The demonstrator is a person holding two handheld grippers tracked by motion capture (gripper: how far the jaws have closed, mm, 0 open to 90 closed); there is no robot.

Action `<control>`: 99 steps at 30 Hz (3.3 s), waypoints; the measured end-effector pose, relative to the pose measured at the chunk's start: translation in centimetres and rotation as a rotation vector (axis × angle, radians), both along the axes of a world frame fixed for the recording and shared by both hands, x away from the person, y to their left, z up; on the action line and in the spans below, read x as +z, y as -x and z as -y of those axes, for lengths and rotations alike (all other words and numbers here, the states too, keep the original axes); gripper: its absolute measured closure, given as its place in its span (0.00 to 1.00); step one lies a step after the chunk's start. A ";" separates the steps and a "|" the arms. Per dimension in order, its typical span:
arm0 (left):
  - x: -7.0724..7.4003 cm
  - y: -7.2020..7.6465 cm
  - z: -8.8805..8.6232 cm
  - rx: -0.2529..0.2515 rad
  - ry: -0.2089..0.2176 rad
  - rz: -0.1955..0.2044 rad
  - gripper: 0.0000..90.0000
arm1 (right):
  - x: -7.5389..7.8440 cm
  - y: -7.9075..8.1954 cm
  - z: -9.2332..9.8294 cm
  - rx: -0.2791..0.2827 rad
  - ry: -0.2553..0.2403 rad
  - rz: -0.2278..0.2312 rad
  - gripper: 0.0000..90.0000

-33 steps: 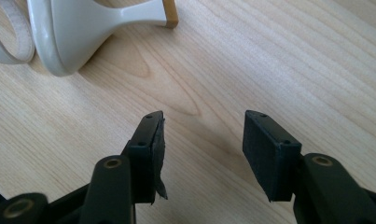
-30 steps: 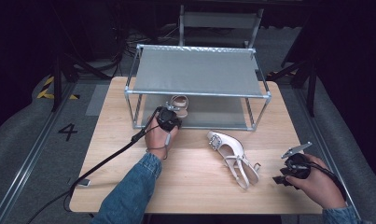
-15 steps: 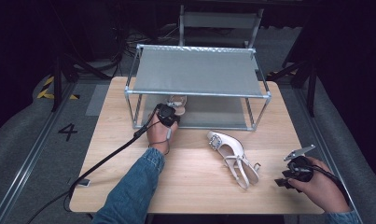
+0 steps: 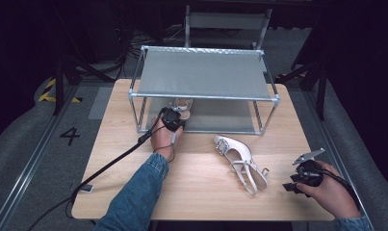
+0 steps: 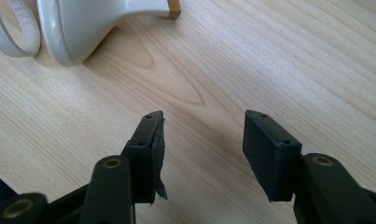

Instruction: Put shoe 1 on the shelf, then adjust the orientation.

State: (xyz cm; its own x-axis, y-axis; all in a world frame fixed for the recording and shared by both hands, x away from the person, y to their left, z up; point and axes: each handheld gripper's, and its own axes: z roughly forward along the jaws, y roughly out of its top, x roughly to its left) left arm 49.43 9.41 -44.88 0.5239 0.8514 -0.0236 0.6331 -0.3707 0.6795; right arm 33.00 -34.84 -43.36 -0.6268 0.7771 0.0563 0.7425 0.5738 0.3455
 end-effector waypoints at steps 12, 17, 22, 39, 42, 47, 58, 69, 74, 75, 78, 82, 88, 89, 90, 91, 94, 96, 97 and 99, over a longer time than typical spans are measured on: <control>3.1 3.8 -1.1 0.004 -0.025 -0.022 0.56 | 0.5 -1.2 -1.4 0.045 -0.001 0.024 0.55; 4.3 5.4 -1.9 0.000 -0.030 -0.057 0.51 | 1.1 -1.7 -2.3 0.066 -0.007 0.048 0.54; 5.0 6.6 -3.2 -0.005 -0.048 -0.069 0.46 | 1.6 -2.2 -3.4 0.090 -0.008 0.064 0.54; 4.4 8.3 -5.9 0.039 -0.119 -0.125 0.41 | 3.9 -3.1 -7.9 0.136 -0.072 0.096 0.50; 4.3 8.5 -6.1 0.043 -0.120 -0.128 0.41 | 4.3 -3.0 -8.7 0.149 -0.081 0.097 0.48; 4.3 8.6 -6.2 0.042 -0.125 -0.133 0.41 | 4.1 -3.2 -10.1 0.158 -0.094 0.092 0.40; 3.9 8.5 -6.4 0.044 -0.128 -0.141 0.41 | 1.8 -4.2 -11.8 0.151 -0.050 0.072 0.33; 3.6 8.4 -6.2 0.040 -0.130 -0.153 0.41 | 1.0 -4.4 -12.0 0.055 0.008 0.061 0.70; 3.6 8.3 -6.2 0.036 -0.137 -0.158 0.41 | 1.9 -4.2 -11.7 -0.023 -0.059 0.012 0.76; 3.6 8.3 -6.2 0.036 -0.137 -0.158 0.40 | 2.2 -4.0 -11.6 -0.036 -0.078 -0.015 0.77; 3.5 8.3 -6.2 0.030 -0.145 -0.156 0.41 | 2.9 -3.5 -11.5 -0.064 -0.151 -0.132 0.80; 3.5 8.3 -6.1 0.027 -0.138 -0.160 0.41 | 2.8 -3.7 -11.4 -0.071 -0.182 -0.189 0.75; 3.4 8.3 -6.0 0.018 -0.135 -0.164 0.40 | 2.3 -4.5 -10.7 -0.052 -0.201 -0.089 0.66; 3.4 8.2 -6.0 0.018 -0.135 -0.165 0.40 | 2.3 -4.6 -10.6 -0.048 -0.204 -0.072 0.66; 3.4 8.2 -6.1 0.012 -0.139 -0.166 0.40 | 2.3 -4.7 -10.6 -0.048 -0.205 -0.054 0.65; 3.4 8.2 -6.0 0.016 -0.136 -0.167 0.40 | 2.3 -4.8 -10.5 -0.047 -0.194 -0.021 0.63; 3.4 8.2 -6.1 0.019 -0.138 -0.166 0.40 | 2.1 -5.2 -10.0 -0.050 -0.127 0.106 0.57; 3.4 8.2 -6.1 0.019 -0.139 -0.168 0.40 | 2.0 -5.5 -9.7 -0.023 -0.120 0.139 0.53; 3.4 8.2 -6.1 0.019 -0.139 -0.168 0.40 | 2.0 -5.5 -9.7 -0.023 -0.120 0.139 0.53; 3.3 8.2 -6.1 0.017 -0.140 -0.170 0.40 | 1.9 -5.6 -9.5 -0.014 -0.126 0.148 0.52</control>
